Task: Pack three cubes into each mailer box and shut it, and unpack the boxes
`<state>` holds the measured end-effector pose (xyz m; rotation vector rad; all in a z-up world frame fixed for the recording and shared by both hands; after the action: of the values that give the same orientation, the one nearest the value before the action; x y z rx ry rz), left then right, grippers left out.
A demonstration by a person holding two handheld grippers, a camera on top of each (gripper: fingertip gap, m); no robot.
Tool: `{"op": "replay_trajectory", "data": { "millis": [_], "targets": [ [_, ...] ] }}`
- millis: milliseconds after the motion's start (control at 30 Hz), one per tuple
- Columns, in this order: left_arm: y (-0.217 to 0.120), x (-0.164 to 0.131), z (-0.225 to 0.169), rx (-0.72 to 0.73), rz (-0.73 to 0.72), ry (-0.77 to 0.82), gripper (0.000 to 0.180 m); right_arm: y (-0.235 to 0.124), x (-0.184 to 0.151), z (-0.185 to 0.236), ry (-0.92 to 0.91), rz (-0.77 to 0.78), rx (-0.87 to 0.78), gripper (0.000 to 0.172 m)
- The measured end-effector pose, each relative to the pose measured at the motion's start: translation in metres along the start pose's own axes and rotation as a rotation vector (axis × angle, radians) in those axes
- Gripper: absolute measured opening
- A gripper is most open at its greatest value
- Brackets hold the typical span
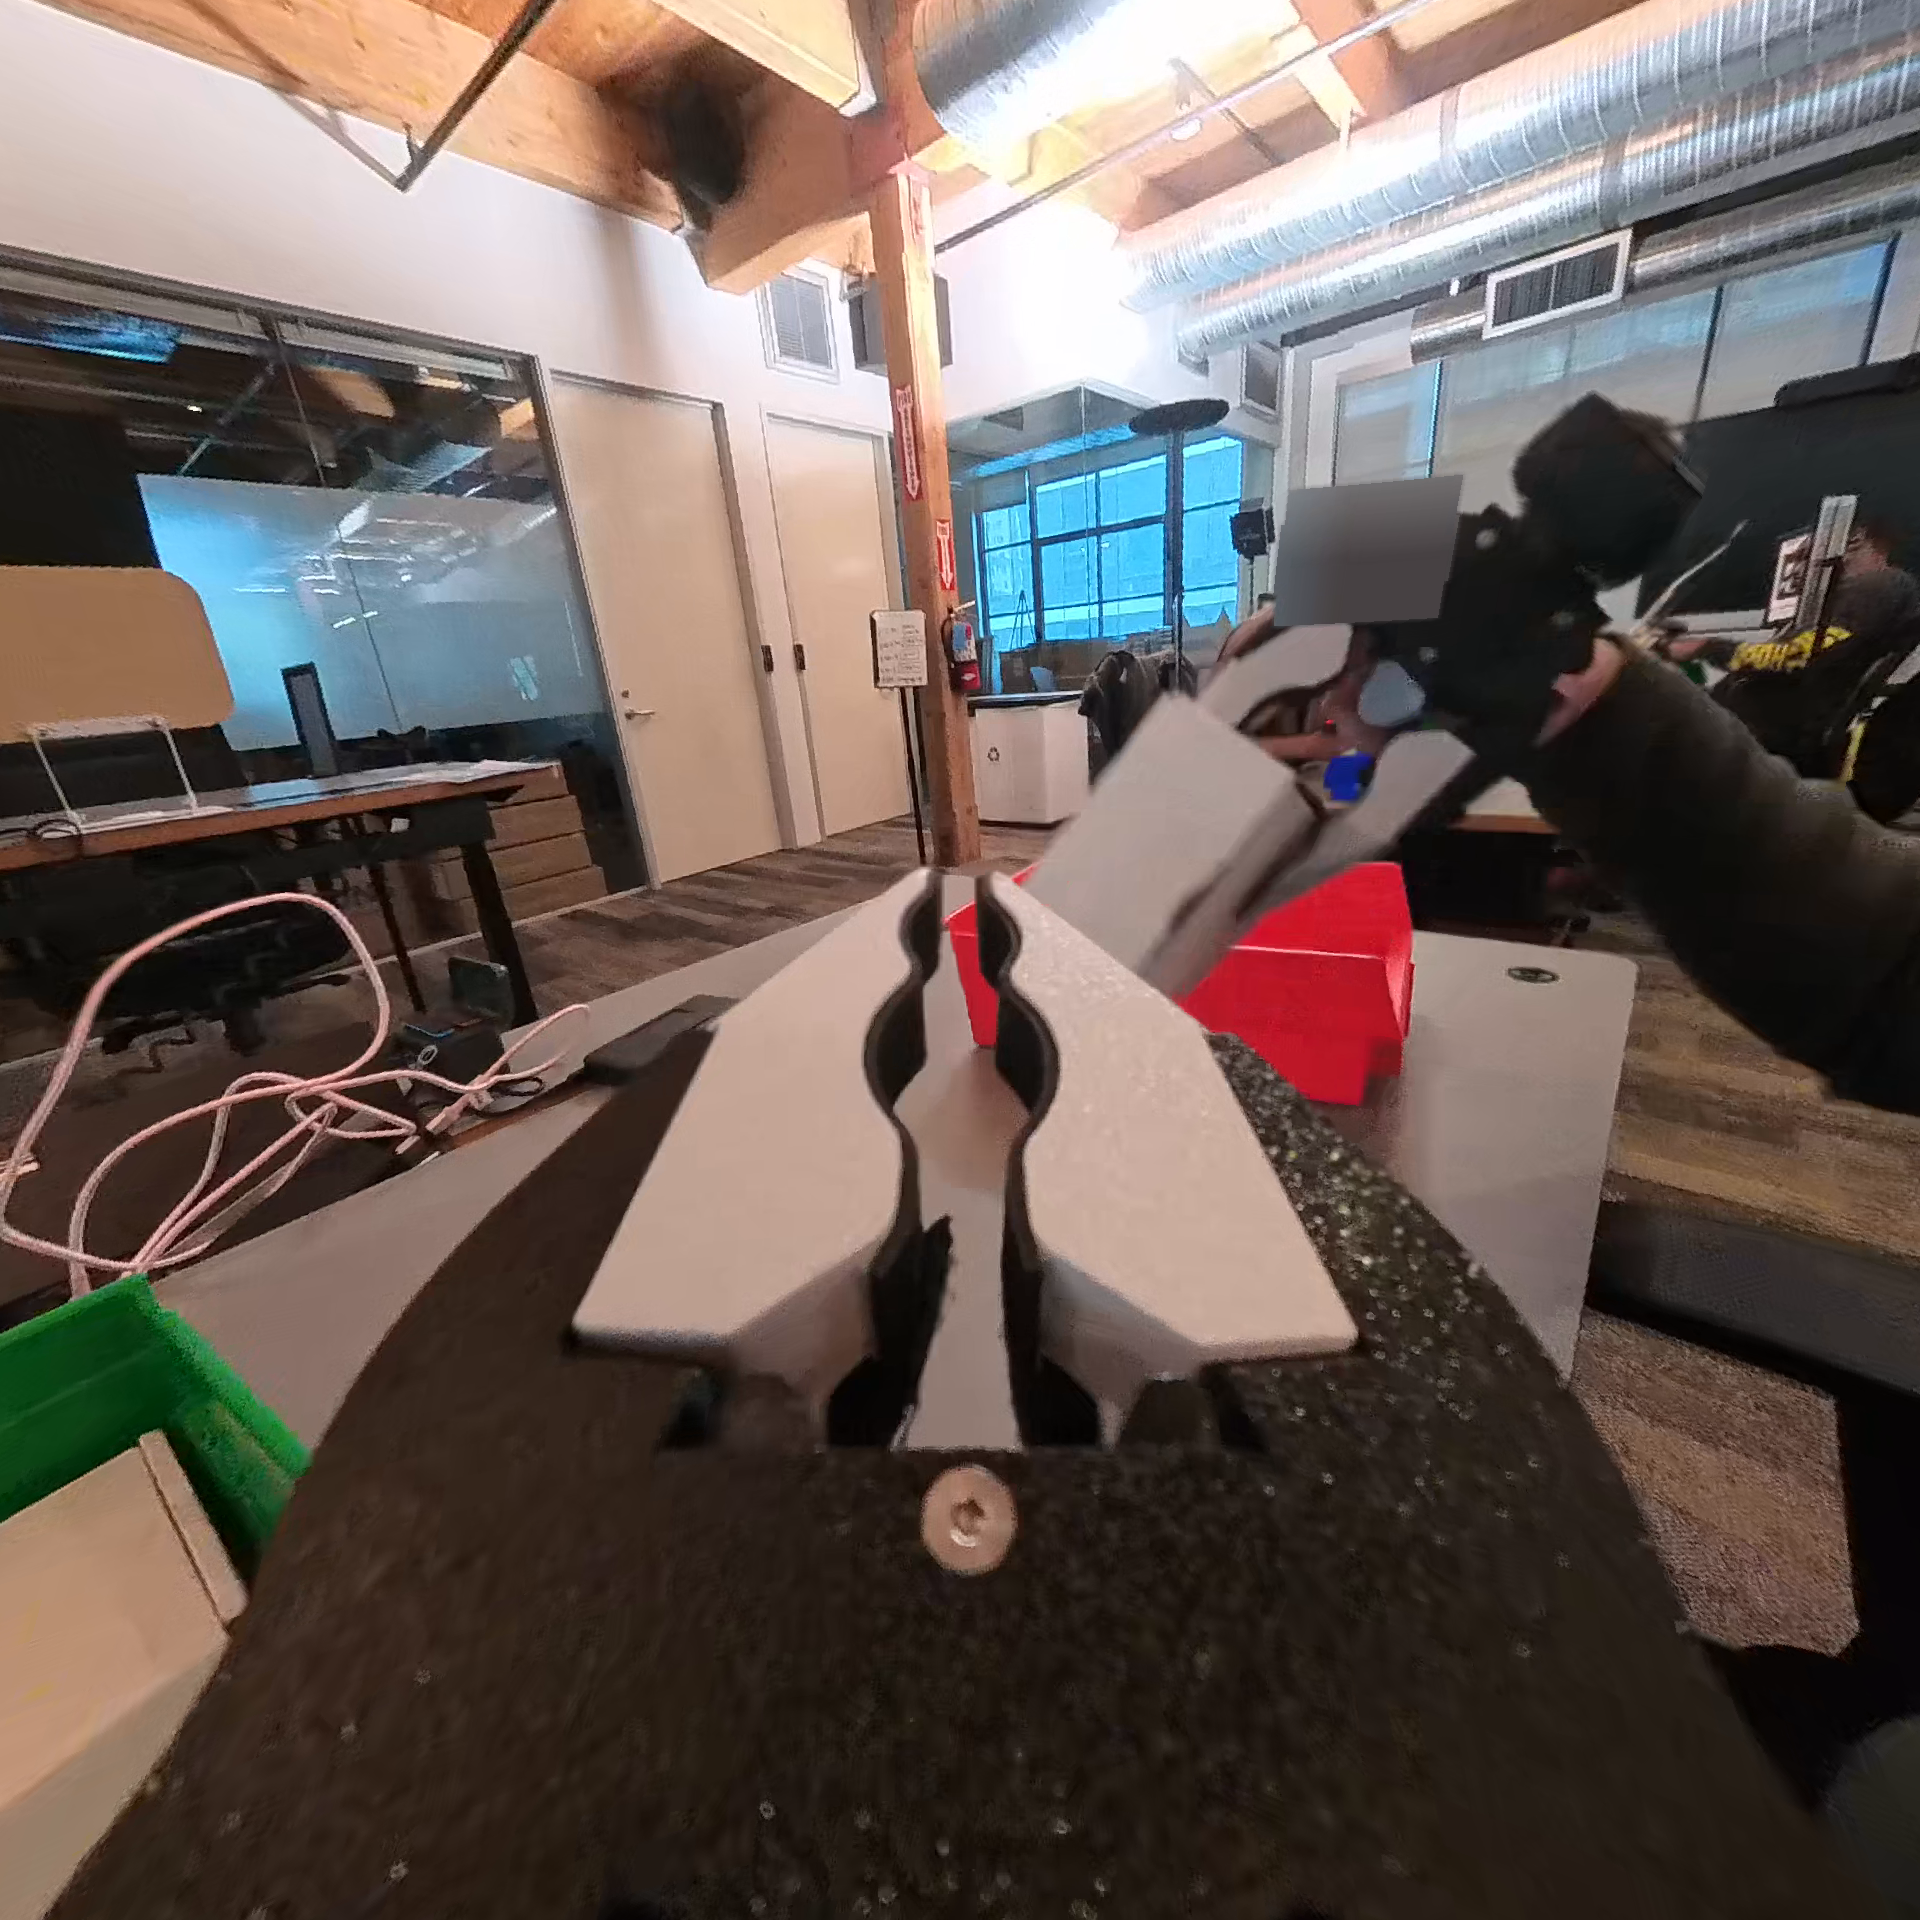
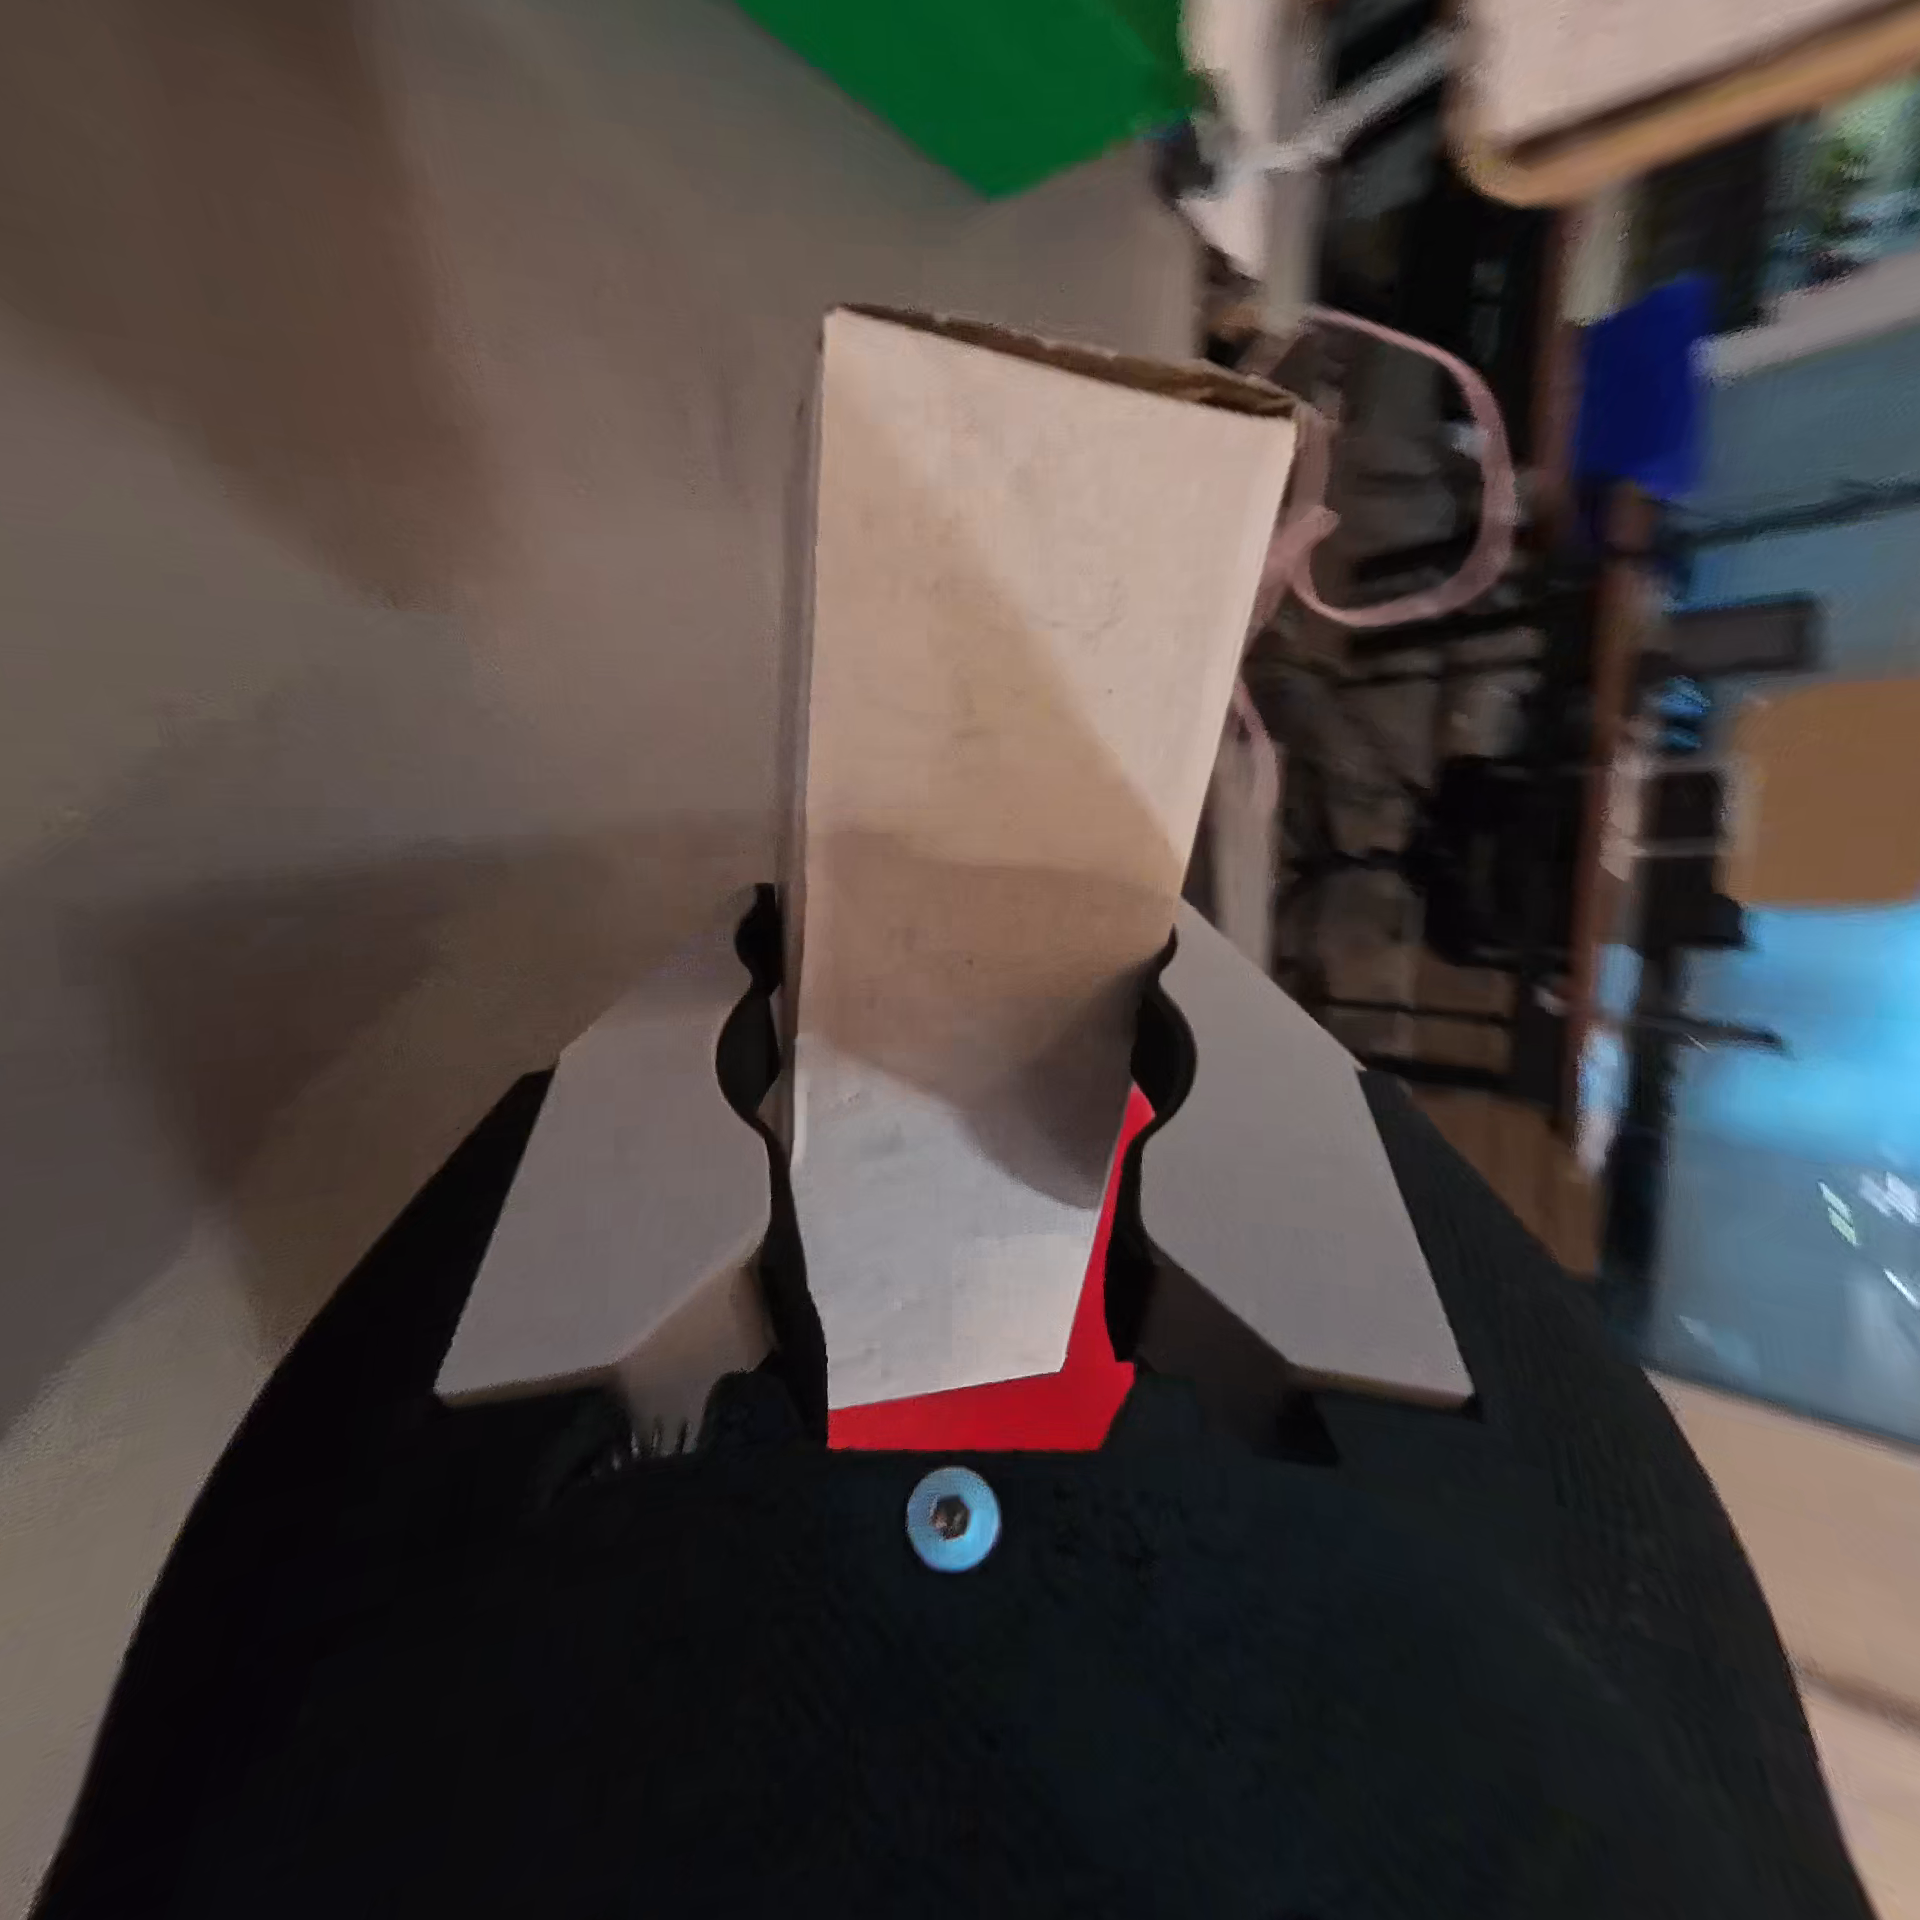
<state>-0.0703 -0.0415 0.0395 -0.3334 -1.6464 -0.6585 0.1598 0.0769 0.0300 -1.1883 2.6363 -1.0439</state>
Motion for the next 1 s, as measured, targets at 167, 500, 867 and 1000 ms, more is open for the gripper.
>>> {"op": "replay_trajectory", "data": {
  "millis": [167,500,867,1000],
  "targets": [
    [0.002,0.0,-0.002,0.024,0.02,0.054,0.0,-0.028,-0.116,-0.047,-0.001,0.346,-0.275,0.067],
    [-0.007,0.01,0.0,0.018,-0.002,0.057,0.0,0.037,-0.24,0.019,-0.246,0.599,-0.024,0.068],
    [0.0,-0.005,-0.012,-0.075,0.146,0.021,0.0,0.051,-0.234,0.049,-0.052,0.492,0.224,0.08],
    [0.003,-0.014,-0.015,-0.094,0.21,0.003,0.0,0.048,-0.241,0.057,-0.006,0.545,0.329,0.096]
  ]
}}
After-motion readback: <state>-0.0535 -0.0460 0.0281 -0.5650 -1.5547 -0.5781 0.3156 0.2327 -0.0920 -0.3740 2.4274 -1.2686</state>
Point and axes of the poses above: each gripper's, where its closed fingertips meet, y out along the fingers, x out of its top, z = x × y across the jaws, the point moved 5 cm from there along -y, back along the fingers, and after that the axes turned 9 degrees about -y, right-handed, at the moved point
